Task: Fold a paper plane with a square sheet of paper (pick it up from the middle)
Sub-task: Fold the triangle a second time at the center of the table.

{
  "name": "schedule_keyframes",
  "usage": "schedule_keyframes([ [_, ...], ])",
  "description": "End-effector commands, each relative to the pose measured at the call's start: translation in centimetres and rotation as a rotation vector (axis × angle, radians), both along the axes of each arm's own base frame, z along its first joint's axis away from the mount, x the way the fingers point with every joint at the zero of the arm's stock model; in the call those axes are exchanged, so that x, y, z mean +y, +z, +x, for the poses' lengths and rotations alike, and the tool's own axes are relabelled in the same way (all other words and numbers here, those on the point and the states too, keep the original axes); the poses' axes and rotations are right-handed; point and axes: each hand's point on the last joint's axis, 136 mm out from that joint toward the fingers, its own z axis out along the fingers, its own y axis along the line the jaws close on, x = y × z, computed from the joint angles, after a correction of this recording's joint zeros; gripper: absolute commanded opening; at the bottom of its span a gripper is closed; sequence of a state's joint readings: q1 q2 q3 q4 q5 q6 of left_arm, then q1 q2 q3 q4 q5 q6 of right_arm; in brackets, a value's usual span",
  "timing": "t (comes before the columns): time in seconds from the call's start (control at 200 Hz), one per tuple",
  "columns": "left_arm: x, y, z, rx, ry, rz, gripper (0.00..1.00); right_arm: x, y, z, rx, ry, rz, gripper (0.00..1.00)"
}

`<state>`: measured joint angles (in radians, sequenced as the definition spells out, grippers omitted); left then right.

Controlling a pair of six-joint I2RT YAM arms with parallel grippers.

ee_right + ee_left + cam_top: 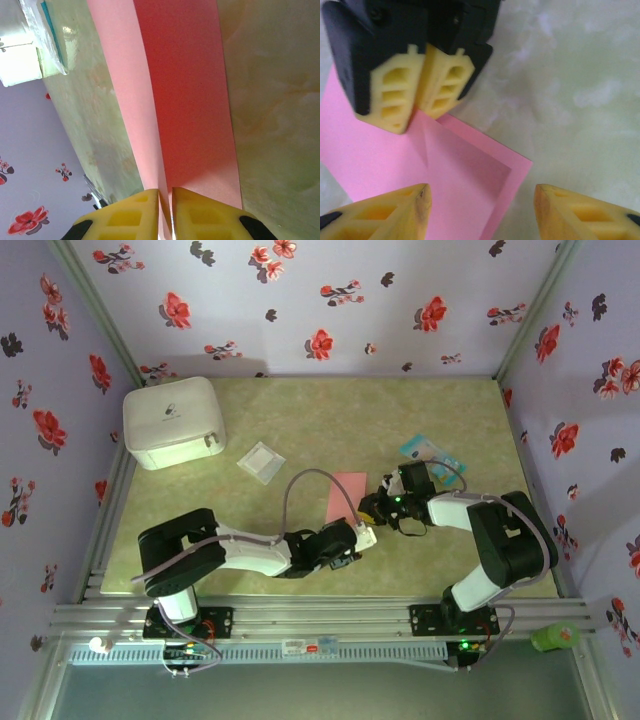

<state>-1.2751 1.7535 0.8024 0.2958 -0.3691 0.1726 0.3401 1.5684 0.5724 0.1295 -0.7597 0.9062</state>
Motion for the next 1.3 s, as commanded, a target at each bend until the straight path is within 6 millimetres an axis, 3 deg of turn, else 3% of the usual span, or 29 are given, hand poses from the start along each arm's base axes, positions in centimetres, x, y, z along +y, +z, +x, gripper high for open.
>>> schedule_keyframes([
  [0.0, -1.0, 1.4, 1.1, -0.094, 0.027, -0.027, 0.57, -0.3, 0.2, -0.3, 0.005, -0.008, -0.007, 0.15],
  [0.38, -1.3, 1.0, 1.0, -0.11, 0.016, -0.007, 0.53, -0.3, 0.4, -0.3, -0.002, -0.008, -0.008, 0.15],
  [1.295, -0.6, 2.1, 0.9, -0.102, 0.042, -0.059, 0.21, -0.7, 0.0, -0.3, 0.0, -0.019, -0.035, 0.15],
])
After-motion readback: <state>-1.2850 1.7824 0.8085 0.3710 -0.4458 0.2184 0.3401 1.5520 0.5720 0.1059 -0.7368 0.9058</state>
